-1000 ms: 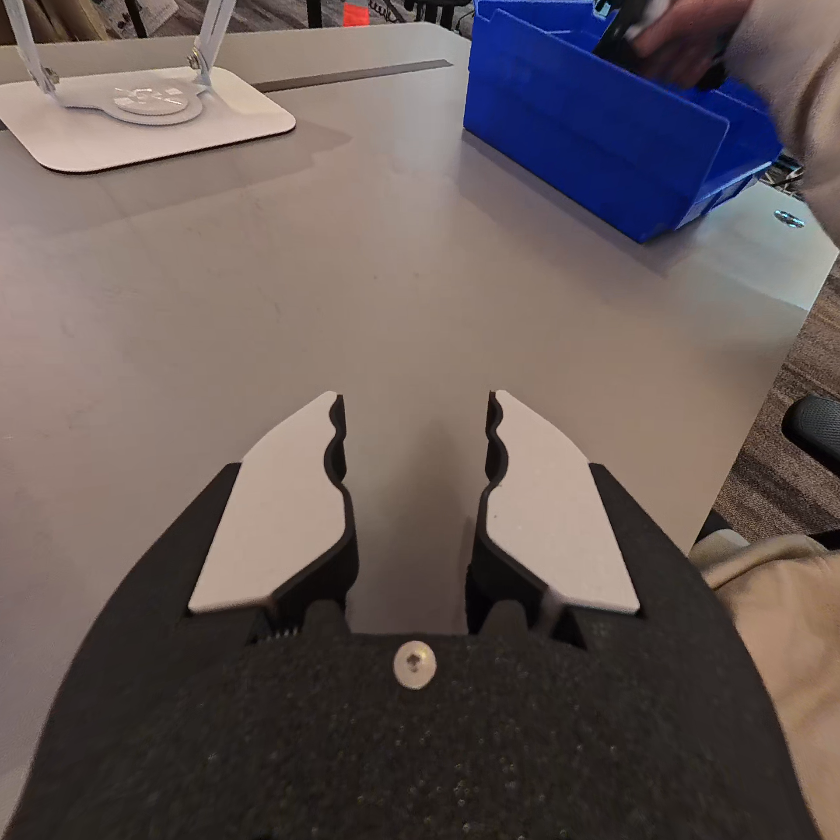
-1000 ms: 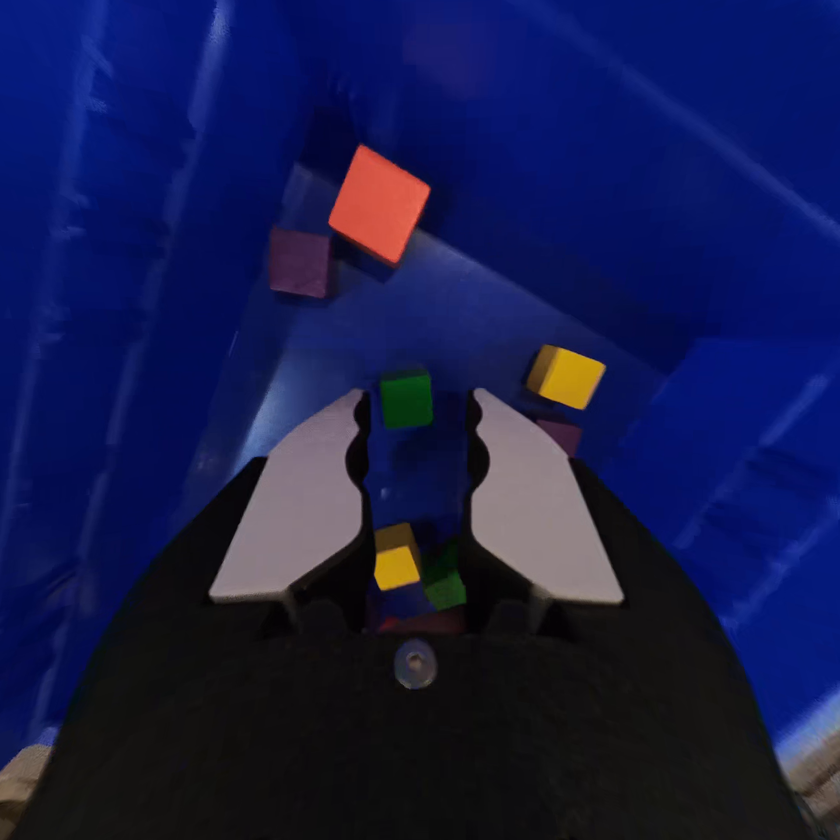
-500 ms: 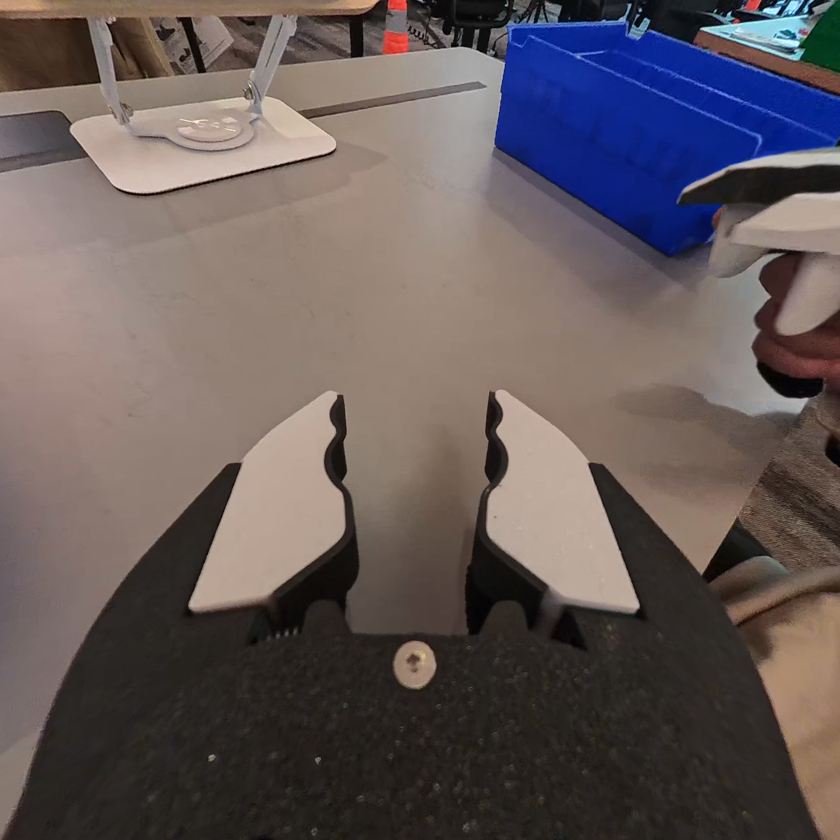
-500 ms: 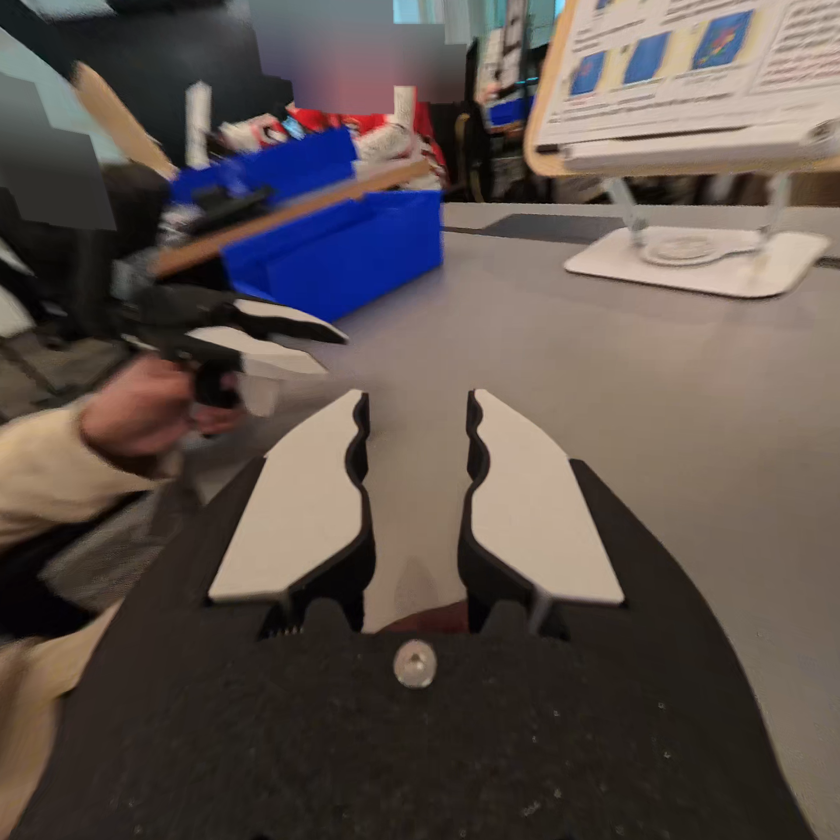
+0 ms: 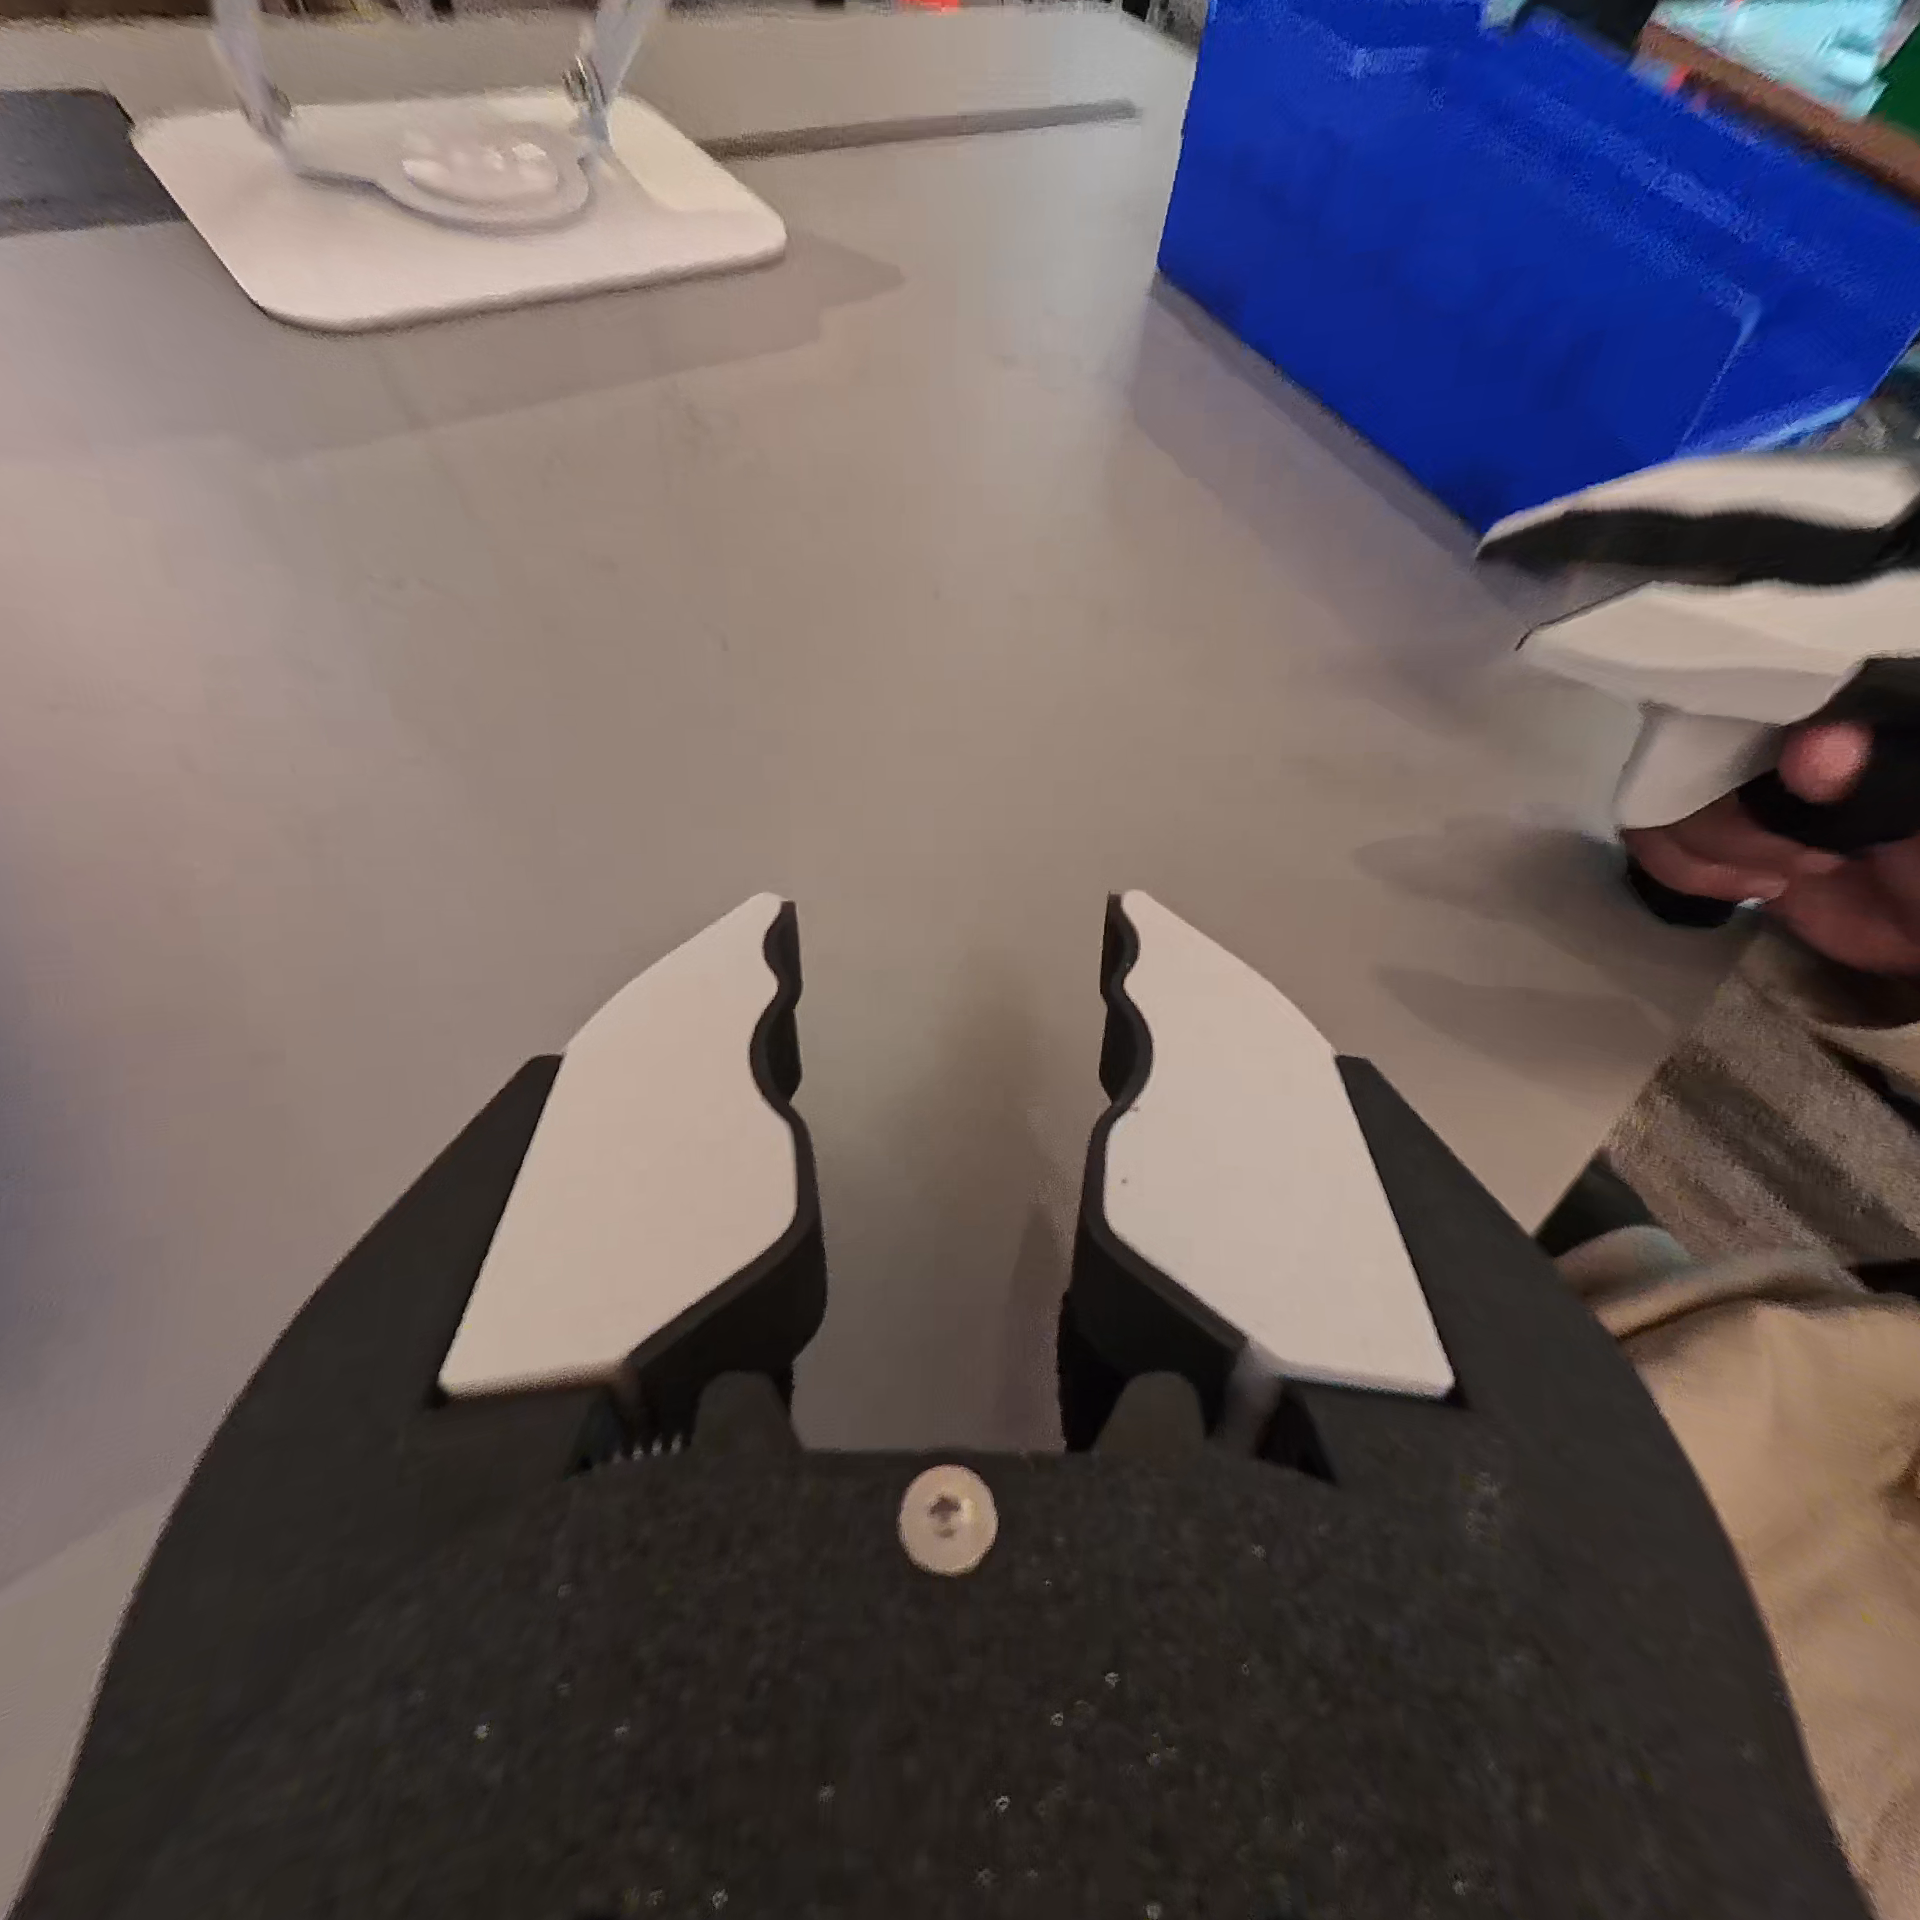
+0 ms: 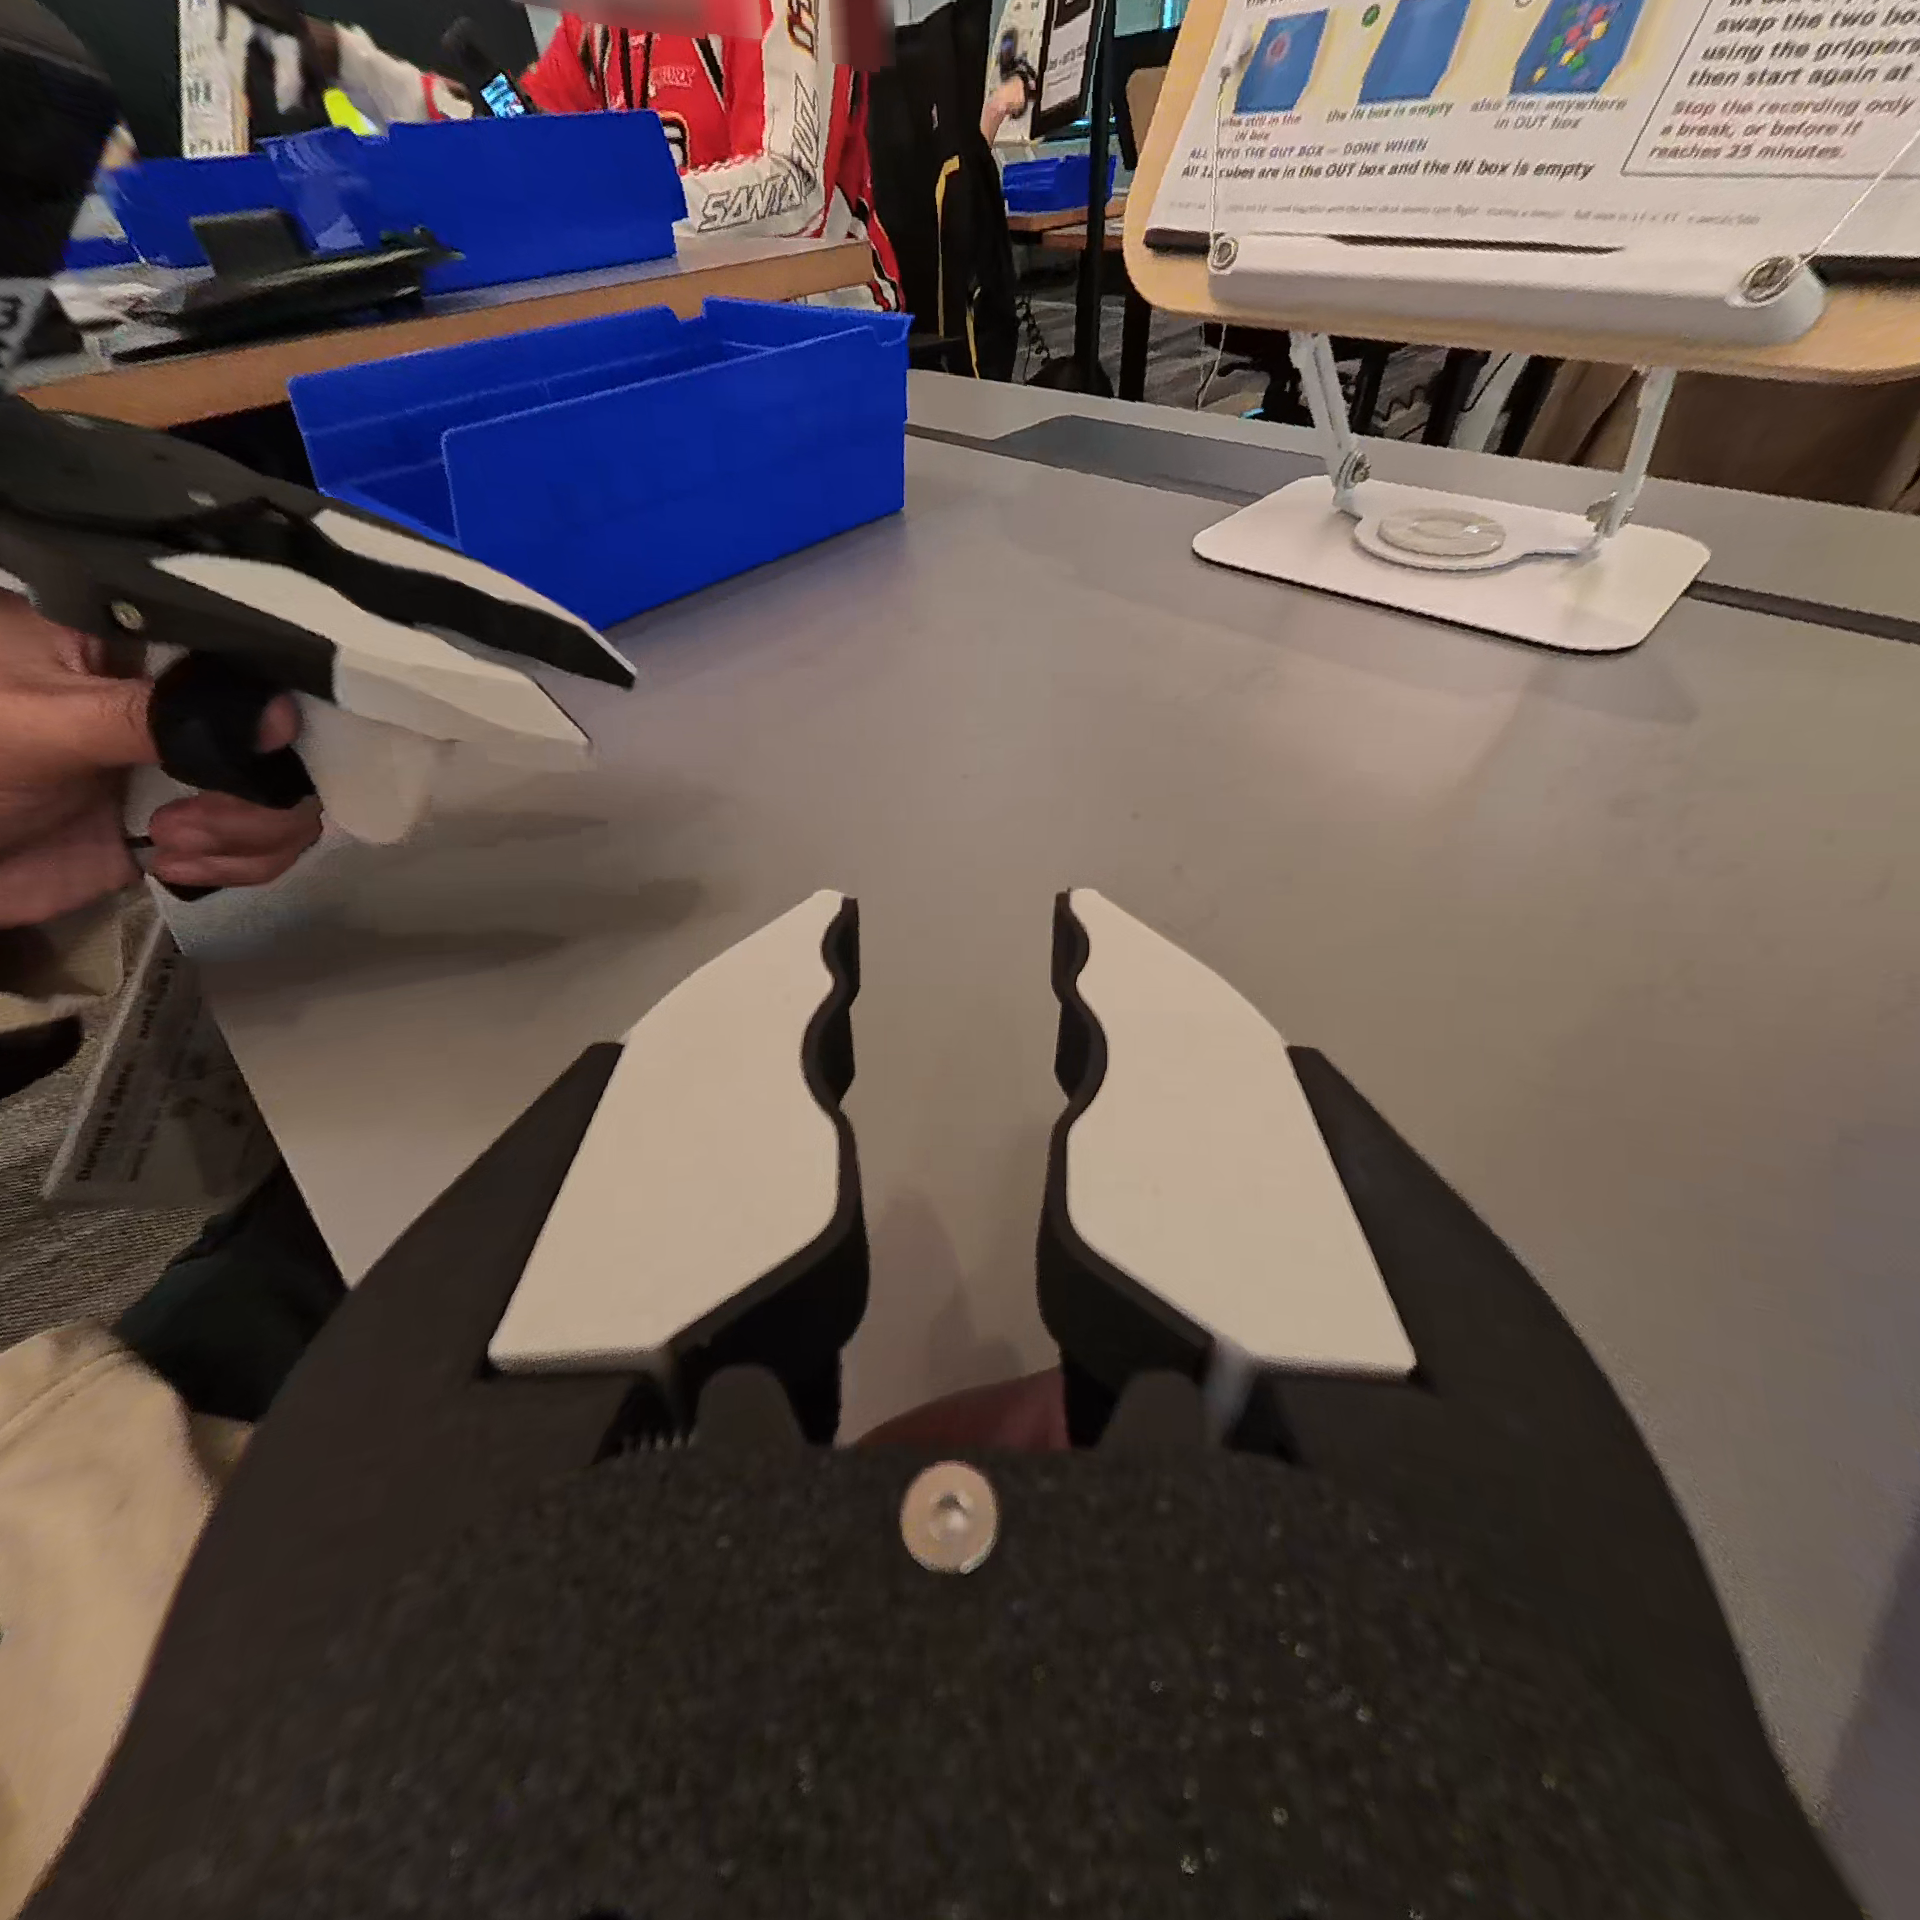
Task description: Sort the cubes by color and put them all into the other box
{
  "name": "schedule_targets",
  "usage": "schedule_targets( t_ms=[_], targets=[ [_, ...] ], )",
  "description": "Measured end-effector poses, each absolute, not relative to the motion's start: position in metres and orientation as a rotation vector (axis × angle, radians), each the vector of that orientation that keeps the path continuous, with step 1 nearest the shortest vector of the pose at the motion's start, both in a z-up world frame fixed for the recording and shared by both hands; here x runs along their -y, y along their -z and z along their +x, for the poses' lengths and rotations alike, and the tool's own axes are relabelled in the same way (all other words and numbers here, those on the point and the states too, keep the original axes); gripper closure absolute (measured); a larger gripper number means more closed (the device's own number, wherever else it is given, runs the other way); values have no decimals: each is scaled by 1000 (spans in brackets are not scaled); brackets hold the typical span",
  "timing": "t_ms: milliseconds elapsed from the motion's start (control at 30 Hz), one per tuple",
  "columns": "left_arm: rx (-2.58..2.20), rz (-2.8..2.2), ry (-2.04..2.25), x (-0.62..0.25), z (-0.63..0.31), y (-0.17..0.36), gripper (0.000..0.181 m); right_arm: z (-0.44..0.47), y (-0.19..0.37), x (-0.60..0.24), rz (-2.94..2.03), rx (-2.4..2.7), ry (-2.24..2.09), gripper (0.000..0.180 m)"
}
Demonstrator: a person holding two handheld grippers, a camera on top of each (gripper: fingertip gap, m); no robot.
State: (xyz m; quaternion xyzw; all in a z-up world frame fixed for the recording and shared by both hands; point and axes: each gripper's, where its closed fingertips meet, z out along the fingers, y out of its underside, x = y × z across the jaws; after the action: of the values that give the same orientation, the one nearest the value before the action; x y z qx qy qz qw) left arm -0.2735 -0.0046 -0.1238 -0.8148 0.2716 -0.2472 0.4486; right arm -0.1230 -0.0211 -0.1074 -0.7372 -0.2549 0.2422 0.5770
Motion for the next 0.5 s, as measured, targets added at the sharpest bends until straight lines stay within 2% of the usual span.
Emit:
schedule_targets(
  t_ms=[67, 200, 267, 333, 500],
  targets=[
    [-609, -1955, 592, 3, -292, 87, 125, -122, 106, 22, -1726, 582, -595, 145],
    [-315, -1890, 407, -38, -386, 6, 127, -120, 105, 23, -1739, 554, -654, 145],
    [-172, -1923, 309, -79, -436, -5, 117, -121, 106, 23, -1743, 556, -667, 145],
    [-42, -1996, 242, -130, -479, 9, 116, -123, 107, 24, -1747, 564, -690, 145],
    [236, -2226, 44, -232, -564, 92, 118, -130, 104, 29, -1734, 619, -680, 145]
  ],
)
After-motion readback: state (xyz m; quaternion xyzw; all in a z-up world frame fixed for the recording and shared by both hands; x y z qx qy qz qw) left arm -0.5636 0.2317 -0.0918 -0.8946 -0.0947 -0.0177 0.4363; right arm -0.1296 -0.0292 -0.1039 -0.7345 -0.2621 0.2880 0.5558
